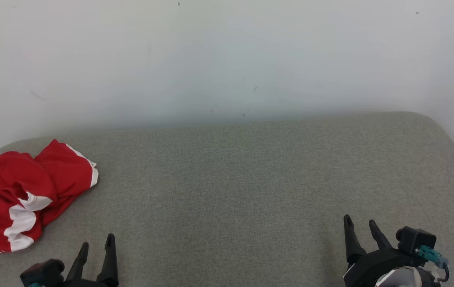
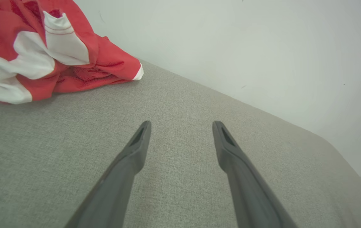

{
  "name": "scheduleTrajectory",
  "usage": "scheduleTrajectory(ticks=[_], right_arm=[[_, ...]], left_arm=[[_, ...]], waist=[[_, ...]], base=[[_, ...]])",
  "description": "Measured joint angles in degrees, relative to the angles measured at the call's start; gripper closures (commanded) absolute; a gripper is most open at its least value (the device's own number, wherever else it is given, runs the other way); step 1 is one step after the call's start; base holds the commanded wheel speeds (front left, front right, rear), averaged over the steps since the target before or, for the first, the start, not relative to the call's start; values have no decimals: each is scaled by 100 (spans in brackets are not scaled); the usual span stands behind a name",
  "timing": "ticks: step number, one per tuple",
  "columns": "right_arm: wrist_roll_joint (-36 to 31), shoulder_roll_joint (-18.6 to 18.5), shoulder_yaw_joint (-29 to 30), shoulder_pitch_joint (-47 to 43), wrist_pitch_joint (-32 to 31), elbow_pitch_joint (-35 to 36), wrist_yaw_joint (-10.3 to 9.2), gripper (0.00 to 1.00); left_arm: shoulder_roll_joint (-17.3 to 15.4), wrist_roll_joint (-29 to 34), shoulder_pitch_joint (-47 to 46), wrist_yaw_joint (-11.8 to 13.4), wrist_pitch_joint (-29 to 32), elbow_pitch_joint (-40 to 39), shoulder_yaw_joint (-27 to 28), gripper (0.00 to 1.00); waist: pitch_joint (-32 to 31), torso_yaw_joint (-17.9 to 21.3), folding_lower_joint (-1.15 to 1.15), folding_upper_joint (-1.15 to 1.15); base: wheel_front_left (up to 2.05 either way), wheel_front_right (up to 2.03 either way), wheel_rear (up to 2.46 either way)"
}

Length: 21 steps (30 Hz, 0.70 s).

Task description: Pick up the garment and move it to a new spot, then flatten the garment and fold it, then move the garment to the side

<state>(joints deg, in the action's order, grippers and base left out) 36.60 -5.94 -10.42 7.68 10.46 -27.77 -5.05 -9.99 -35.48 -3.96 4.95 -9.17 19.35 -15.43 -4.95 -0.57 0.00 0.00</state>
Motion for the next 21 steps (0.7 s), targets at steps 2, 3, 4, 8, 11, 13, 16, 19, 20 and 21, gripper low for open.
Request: scheduleTrajectory(ticks=[2,3,4,8,11,13,16,19,20,21], right_arm=[[-168,12,-5,1,19,-35,-10,0],[-244,22,-8,1,22,-58,-40,0],[-318,27,-10,2,22,-90,-56,0],[-619,29,-16,1,41,-189,-109,0],[-850,33,-35,1,66,-219,-159,0],[-1021,34,-49,2,74,-238,-183,0],[-1245,37,-62,1,99,-270,-208,0],[-1312,40,-46,0,97,-265,-208,0],[-1313,43,-35,-1,94,-254,-209,0],[-1326,47,-24,-2,90,-235,-209,0]], left_arm=[[-52,236,-2,15,-3,2,-70,0],[-86,328,-6,37,-4,3,-111,0],[-122,435,-12,59,-3,7,-171,0],[-151,821,-13,112,-2,5,-348,0],[-204,1066,-15,137,0,5,-428,0],[-257,1265,-25,168,8,7,-492,0],[-285,1471,-76,216,16,4,-597,0],[-288,1582,-128,216,60,-20,-605,0],[-288,1583,-127,216,83,-20,-605,0],[-290,1588,-127,216,125,-19,-605,0]], waist=[[-19,-11,0,0],[-29,-17,0,0],[-40,-21,0,0],[-86,-38,0,0],[-122,-48,0,0],[-146,-52,0,0],[-180,-57,0,0],[-192,-61,0,0],[-195,-62,0,0],[-197,-63,0,0]], base=[[0,0,0],[0,0,0],[0,0,0],[0,0,0],[0,0,0],[0,0,0],[0,0,0],[0,0,0],[0,0,0],[0,0,0]])
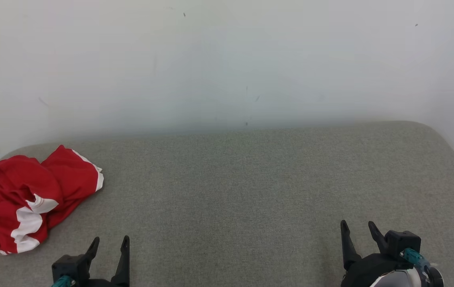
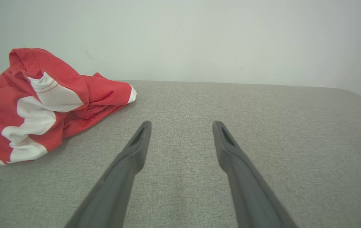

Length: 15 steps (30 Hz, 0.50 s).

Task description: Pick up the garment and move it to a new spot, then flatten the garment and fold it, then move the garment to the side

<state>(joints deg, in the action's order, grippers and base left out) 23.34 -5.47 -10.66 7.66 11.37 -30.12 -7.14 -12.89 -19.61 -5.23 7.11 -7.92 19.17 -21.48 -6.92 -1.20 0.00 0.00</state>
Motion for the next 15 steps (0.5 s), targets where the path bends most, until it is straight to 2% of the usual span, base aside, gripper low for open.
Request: scheduleTrajectory(ticks=[9,15], right_arm=[[-30,30,129,-13,-77,63,0,0],[-127,33,260,-120,-99,185,0,0]], left_arm=[[3,1,0,0,214,0,1,0],[35,25,-171,1,345,-9,-56,0]], waist=[[8,-23,0,0],[28,-213,0,0]], base=[[0,0,0],[0,0,0]])
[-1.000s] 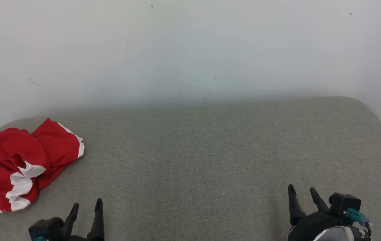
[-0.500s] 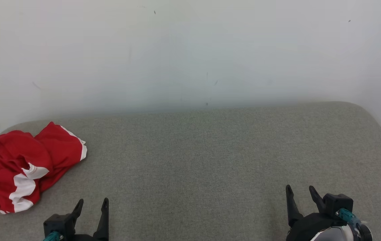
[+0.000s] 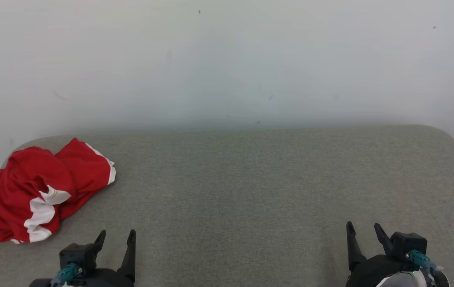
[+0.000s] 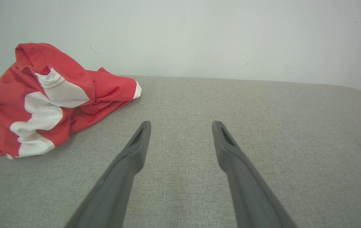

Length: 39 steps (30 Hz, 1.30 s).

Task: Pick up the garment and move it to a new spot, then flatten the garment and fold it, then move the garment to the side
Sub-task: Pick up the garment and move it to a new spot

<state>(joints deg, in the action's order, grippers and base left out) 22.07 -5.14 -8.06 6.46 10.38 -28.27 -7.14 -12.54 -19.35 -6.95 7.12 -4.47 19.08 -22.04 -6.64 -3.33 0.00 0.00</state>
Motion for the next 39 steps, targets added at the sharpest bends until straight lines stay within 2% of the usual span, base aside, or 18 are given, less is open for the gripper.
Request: scheduleTrajectory(ticks=[15,28,33,35,39], right_arm=[[-153,94,-257,210,-287,207,0,0],[-170,151,-34,164,-336,371,0,0],[-220,163,9,93,-385,514,0,0],[-250,160,30,82,-392,610,0,0],[-331,163,30,79,-488,812,0,0]], left_arm=[[-11,79,-24,0,142,-130,323,0],[54,104,-139,0,428,-114,244,0],[189,-29,-458,-25,724,100,231,0],[202,-31,-681,-115,857,249,201,0],[177,-78,-1217,-118,1074,500,305,0]], waist=[[64,-1016,0,0],[178,-2046,0,0],[287,-2247,0,0],[354,-2272,0,0],[479,-2247,-1,0]], base=[[0,0,0],[0,0,0],[0,0,0],[0,0,0],[0,0,0]])
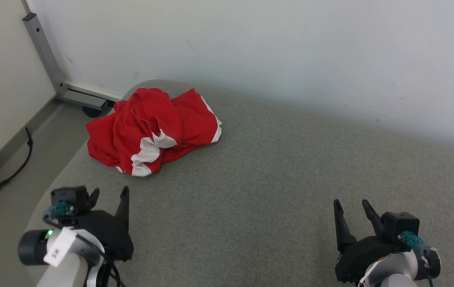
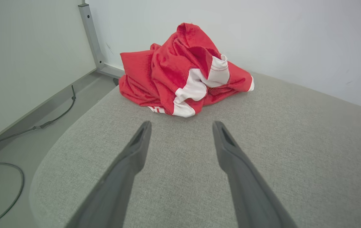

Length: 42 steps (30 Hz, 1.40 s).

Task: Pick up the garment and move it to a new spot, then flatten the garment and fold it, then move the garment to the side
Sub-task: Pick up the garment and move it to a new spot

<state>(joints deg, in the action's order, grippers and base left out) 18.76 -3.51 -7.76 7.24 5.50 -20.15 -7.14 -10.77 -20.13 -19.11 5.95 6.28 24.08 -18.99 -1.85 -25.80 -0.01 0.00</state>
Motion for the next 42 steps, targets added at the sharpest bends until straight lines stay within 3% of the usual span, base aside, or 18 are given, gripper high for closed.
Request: scheduleTrajectory(ticks=[16,34,35,36,37,42], right_arm=[[-655,-244,34,-93,-576,1444,0,0],[-888,-481,256,7,-1238,2473,0,0],[-892,-486,300,13,-1265,2536,0,0],[-902,-491,348,14,-1284,2576,0,0],[-925,-508,386,16,-1315,2584,0,0],[-937,-516,524,11,-1421,2637,0,0]], left_arm=[[-109,-241,-1792,-194,900,934,268,0],[-431,-8,-2891,66,1491,2125,689,0],[-427,53,-2937,67,1493,2181,686,4],[-426,87,-2983,67,1494,2234,673,63],[-422,111,-3040,67,1495,2305,654,100],[-338,237,-3248,82,1484,2503,515,100]], waist=[[848,638,0,0],[1981,1529,0,1],[2035,1561,0,0],[2085,1588,0,1],[2132,1612,0,1],[2273,1659,0,1]], base=[[0,0,0],[0,0,0],[0,0,0],[0,0,0],[0,0,0],[0,0,0]])
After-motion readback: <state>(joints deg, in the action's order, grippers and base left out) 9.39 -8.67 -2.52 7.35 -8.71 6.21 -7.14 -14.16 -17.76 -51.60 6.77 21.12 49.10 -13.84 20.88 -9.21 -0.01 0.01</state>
